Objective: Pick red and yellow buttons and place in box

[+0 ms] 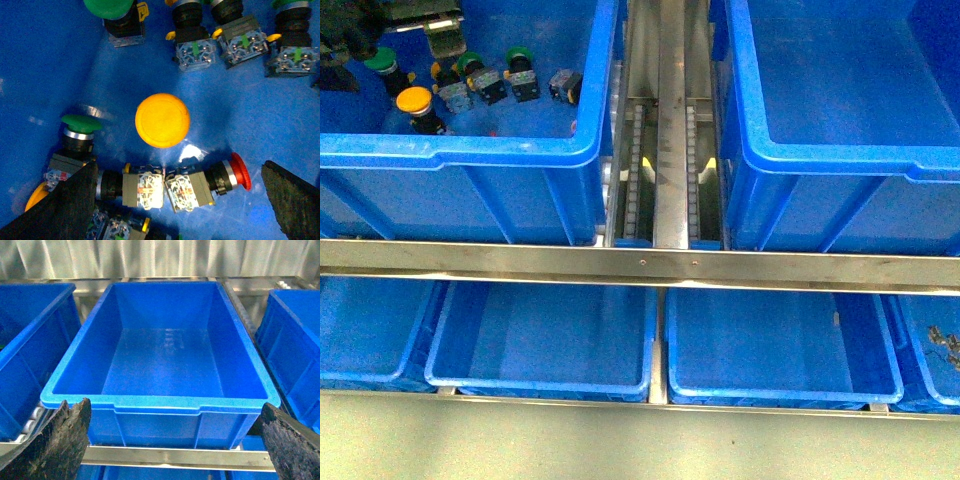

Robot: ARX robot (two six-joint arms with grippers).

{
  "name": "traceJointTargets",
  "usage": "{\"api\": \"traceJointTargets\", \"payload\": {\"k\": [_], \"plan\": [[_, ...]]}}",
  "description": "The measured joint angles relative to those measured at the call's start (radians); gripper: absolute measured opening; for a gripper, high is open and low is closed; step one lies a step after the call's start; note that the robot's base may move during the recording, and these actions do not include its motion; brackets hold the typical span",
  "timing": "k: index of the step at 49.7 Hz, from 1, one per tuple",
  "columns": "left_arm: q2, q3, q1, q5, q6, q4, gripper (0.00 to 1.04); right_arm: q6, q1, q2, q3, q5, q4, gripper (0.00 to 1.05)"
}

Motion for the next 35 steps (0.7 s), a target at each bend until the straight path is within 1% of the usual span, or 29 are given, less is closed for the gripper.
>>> {"api": "traceJointTargets", "payload": {"k": [16,35], "plan": [[0.111,0.109,0.023,-0.003,0.030,-0.029,0.97,0.000,0.000,0.000,0.000,0.000,0.000,0.98],[0.267,0.304,0.037,0.006,0.047,-0.096,0.97,0.000,0.000,0.000,0.000,0.000,0.000,0.98]]}}
